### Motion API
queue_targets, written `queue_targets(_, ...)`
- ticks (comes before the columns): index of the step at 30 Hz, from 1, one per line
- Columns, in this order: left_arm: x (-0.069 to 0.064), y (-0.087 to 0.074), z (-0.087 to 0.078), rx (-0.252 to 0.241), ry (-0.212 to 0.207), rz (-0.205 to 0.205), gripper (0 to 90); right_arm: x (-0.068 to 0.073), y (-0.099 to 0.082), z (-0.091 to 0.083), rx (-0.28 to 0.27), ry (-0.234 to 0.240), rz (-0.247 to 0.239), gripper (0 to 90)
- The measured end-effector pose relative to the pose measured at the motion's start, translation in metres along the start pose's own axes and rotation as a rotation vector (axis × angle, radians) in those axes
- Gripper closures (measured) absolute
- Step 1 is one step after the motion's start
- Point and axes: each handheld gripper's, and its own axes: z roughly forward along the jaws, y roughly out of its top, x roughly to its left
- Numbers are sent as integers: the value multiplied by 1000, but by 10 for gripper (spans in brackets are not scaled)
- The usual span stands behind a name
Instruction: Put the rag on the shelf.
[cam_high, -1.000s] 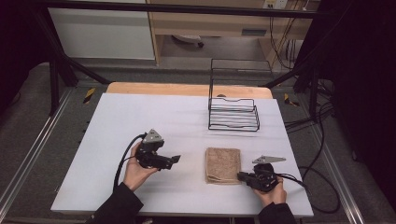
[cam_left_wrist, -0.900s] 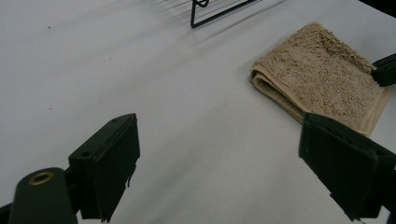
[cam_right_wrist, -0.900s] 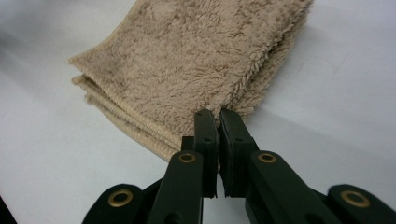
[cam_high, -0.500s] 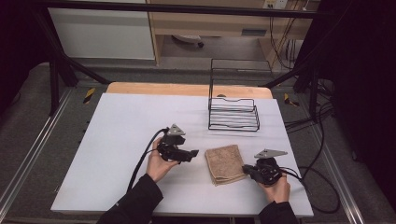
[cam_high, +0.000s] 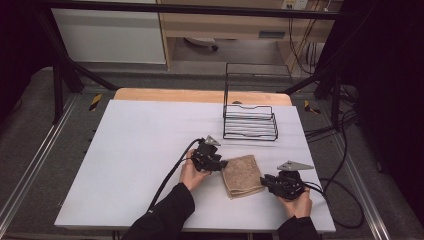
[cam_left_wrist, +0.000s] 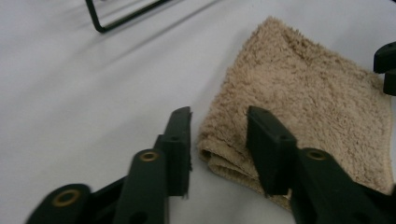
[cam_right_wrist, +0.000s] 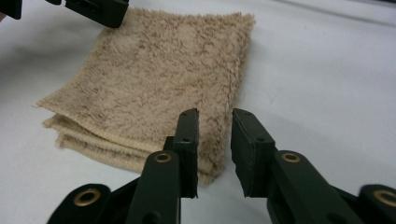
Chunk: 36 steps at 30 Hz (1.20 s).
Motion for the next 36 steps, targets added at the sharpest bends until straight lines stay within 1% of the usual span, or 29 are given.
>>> queue_targets(2, 1, -1, 2, 13, -8, -3, 690, 0, -3, 3, 23, -13, 5, 673)
queue_targets(4, 1, -1, 3, 18, -16, -12, 725, 0, -5, 5, 27, -12, 19, 669)
queue_targets(5, 1, -1, 2, 23, -18, -8, 741, 0, -5, 6, 30, -11, 26, 675)
queue_targets(7, 1, -1, 1, 34, -21, -13, 782, 1, -6, 8, 33, -1, 37, 724)
queue_targets(9, 2, -1, 0, 42, -31, -34, 813, 1, -5, 9, 37, 17, 53, 775)
queue_targets(11, 2, -1, -1, 48, -33, -47, 829, 1, -4, 10, 42, 30, 71, 826)
queue_targets(13, 1, -1, -2, 49, -30, -44, 839, -2, -1, 9, 55, 45, 76, 864)
queue_targets(15, -1, -1, -5, 52, -27, -36, 841, -3, 0, 9, 53, 50, 83, 868)
queue_targets(18, -4, -6, -12, 43, -33, -43, 843, -6, 6, 5, 31, 58, 82, 871)
queue_targets(20, -8, -10, -19, 42, -39, -53, 843, -8, 11, 4, 19, 62, 72, 872)
queue_targets(21, -10, -12, -21, 41, -43, -58, 843, -8, 15, 4, 14, 54, 51, 872)
queue_targets(22, -13, -14, -24, 40, -42, -57, 843, -8, 17, 4, 17, 48, 43, 871)
queue_targets(23, -16, -17, -26, 40, -35, -57, 842, -8, 21, 5, 16, 41, 22, 871)
queue_targets(24, -19, -19, -28, 39, -30, -62, 841, -8, 27, 9, 14, 34, -3, 870)
queue_targets(25, -22, -21, -30, 39, -31, -70, 841, -8, 27, 9, 14, 34, -3, 870)
queue_targets(26, -25, -23, -31, 36, -29, -81, 841, -9, 29, 11, 11, 30, -12, 870)
queue_targets(29, -33, -28, -32, 36, -17, -96, 836, -11, 35, 21, 7, 17, -43, 868)
queue_targets(31, -37, -30, -30, 40, -2, -87, 827, -12, 37, 32, 8, 3, -70, 863)
queue_targets(33, -38, -30, -29, 31, 3, -80, 818, -13, 37, 34, 8, -5, -79, 862)
queue_targets(34, -36, -28, -29, 26, -1, -80, 799, -12, 36, 36, 10, -9, -80, 858)
queue_targets(35, -34, -26, -30, 23, -6, -73, 715, -13, 34, 36, -2, -10, -79, 827)
queue_targets(36, -32, -23, -30, 12, -6, -72, 659, -14, 33, 34, -10, -5, -75, 801)
